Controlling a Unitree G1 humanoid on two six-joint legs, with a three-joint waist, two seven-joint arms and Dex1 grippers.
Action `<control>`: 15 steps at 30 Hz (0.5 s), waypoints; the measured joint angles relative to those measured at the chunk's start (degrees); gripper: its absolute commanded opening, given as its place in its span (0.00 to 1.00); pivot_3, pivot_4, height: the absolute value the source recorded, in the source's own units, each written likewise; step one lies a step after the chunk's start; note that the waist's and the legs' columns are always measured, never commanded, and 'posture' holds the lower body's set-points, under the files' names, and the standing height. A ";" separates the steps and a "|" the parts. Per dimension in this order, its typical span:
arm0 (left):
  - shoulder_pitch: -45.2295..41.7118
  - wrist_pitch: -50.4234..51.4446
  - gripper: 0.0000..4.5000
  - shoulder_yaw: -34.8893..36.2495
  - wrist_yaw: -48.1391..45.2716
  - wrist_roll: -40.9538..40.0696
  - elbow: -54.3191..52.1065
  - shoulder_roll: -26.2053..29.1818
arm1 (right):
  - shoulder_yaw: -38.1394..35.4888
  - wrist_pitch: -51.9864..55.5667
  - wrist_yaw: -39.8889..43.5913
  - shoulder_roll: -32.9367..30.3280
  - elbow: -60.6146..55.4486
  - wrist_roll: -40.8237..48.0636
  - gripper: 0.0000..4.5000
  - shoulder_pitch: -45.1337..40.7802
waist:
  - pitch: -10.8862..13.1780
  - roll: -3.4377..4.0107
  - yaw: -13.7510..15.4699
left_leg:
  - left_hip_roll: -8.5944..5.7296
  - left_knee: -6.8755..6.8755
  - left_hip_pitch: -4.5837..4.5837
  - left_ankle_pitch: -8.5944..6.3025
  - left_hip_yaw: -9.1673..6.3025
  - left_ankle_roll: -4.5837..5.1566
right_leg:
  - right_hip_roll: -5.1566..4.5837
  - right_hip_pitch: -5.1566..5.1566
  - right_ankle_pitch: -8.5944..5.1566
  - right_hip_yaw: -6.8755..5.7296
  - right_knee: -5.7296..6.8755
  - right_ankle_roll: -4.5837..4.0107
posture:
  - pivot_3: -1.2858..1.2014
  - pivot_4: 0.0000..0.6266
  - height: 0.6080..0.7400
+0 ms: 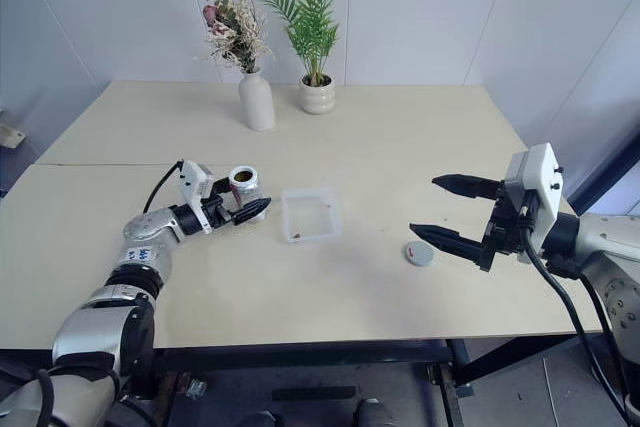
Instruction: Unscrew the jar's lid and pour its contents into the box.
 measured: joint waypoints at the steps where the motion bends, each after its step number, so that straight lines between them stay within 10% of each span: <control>1: 0.28 0.43 0.99 -0.11 -1.36 0.00 -0.30 0.74 | 0.07 -0.09 0.18 0.00 0.10 -0.18 1.00 -0.28 | 0.00 0.00 -0.01 | 0.00 -0.01 0.01 0.00 0.00 0.00 | 0.00 0.00 0.00 0.00 0.00 -0.01 | 0.52 0.24 1.00; 15: 2.01 4.16 0.99 -1.26 -13.13 0.55 -1.68 10.61 | 1.57 -1.08 2.45 -0.61 2.31 -1.07 1.00 -0.90 | 0.00 0.01 0.02 | 0.02 -0.08 0.00 0.00 -0.01 0.00 | -0.01 -0.03 -0.04 -0.03 -0.04 -0.07 | 0.52 0.24 1.00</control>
